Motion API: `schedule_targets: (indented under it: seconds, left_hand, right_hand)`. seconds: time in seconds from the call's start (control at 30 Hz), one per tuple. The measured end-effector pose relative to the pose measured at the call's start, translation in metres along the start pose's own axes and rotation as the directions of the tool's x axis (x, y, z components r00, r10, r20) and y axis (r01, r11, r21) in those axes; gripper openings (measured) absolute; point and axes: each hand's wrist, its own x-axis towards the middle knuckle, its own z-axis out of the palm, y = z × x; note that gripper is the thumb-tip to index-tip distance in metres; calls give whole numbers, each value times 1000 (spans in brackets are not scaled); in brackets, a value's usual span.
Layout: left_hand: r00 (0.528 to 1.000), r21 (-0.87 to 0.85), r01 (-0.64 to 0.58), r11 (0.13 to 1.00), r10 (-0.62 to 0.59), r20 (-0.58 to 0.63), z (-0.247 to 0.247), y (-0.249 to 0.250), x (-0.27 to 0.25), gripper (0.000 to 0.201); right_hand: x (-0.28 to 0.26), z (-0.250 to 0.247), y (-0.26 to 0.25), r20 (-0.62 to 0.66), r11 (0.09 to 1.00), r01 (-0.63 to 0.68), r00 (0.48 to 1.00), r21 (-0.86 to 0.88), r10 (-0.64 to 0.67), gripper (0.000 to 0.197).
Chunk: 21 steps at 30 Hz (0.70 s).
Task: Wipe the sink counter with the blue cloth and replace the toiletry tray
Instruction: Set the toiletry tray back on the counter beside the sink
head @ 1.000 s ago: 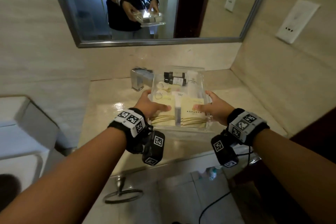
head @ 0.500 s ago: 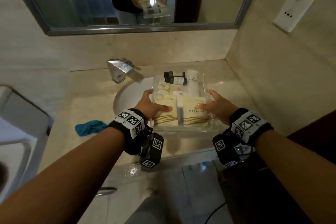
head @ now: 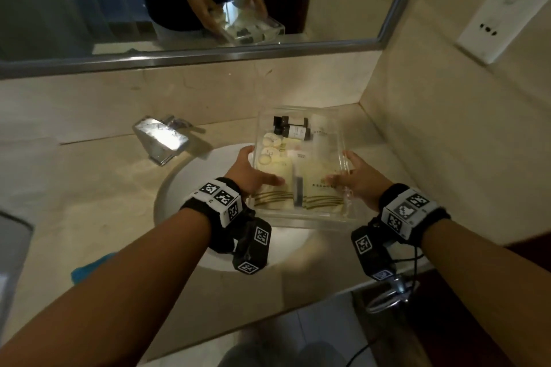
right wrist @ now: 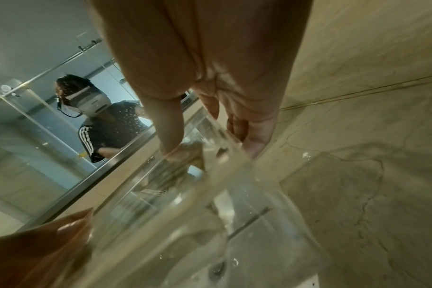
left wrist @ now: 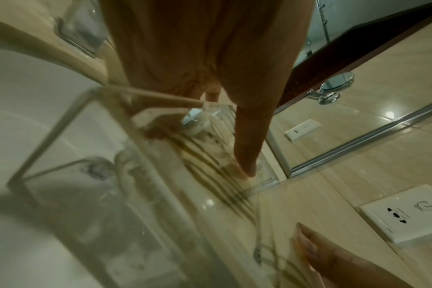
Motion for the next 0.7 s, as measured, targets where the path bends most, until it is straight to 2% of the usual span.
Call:
schedule_targets:
  seconds: [0.13, 0.23, 0.27, 0.33, 0.47, 0.53, 0.7]
  left_hand:
    - [1000, 5, -7, 1000, 7, 20, 3, 5, 22, 89]
    - [998, 56, -28, 998, 25, 63, 9, 7, 39, 64]
    - [997, 72, -40, 997, 35, 70, 11, 7, 45, 69]
    - [999, 71, -8, 997, 5, 50, 17, 2, 62, 98]
    - [999, 47, 15, 999, -16, 30, 28, 6, 76, 100]
    - [999, 45, 29, 999, -30, 20, 36, 3, 86, 108]
    - [992, -9, 123, 992, -123, 12, 59, -7, 107, 115]
  right_hand:
    - [18, -9, -5, 4, 1000, -19, 1000, 9, 19, 69]
    - [32, -18, -5, 3, 999, -42, 999, -8, 42, 75]
    - [37, -21, -4, 4, 999, -49, 999, -13, 49, 76]
    - [46, -27, -4, 11, 998, -56, 998, -27, 56, 75]
    - [71, -41, 0, 45, 997, -55, 997, -54, 57, 72]
    - [82, -49, 3, 58, 996, -60, 996, -66, 63, 72]
    - [107, -72, 17, 69, 992, -107, 991, -66, 112, 75]
